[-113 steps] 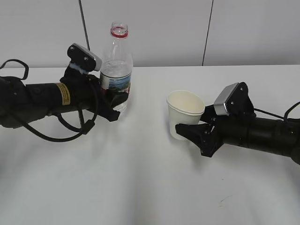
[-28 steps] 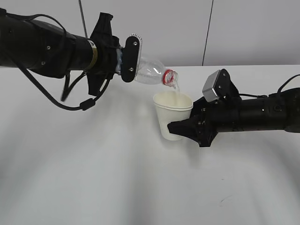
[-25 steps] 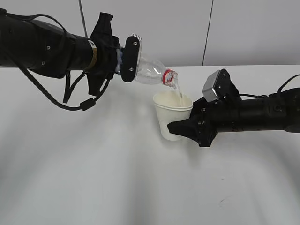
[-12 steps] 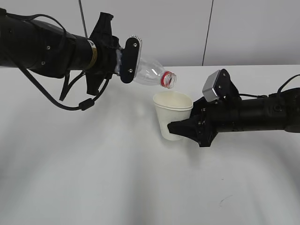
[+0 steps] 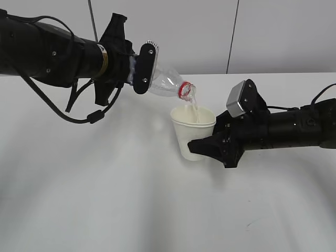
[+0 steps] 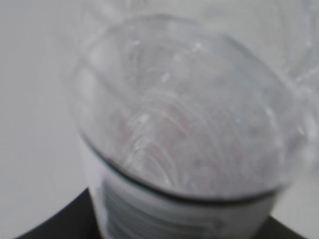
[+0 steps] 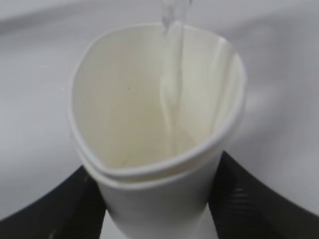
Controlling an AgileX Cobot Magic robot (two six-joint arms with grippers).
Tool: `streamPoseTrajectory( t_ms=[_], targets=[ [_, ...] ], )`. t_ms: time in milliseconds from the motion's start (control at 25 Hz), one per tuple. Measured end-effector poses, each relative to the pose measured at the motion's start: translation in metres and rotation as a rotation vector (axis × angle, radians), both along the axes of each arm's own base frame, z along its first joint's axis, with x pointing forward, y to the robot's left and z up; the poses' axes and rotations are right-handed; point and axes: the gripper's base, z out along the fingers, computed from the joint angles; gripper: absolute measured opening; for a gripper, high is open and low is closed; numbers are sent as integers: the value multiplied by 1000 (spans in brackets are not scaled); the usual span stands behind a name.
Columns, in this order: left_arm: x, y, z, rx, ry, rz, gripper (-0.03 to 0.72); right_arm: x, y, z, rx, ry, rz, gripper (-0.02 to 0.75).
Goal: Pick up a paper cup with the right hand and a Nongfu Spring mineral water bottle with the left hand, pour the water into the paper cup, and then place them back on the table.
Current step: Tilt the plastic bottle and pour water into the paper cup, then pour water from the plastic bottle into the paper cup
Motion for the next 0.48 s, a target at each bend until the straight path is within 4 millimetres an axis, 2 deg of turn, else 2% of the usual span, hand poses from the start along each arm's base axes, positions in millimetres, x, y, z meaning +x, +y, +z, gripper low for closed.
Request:
streamPoseTrajectory(
  t_ms=[480],
  targets=[
    [0,0,0,60,-20,-24,308,0,0,0,-2,0,4,430]
  ],
)
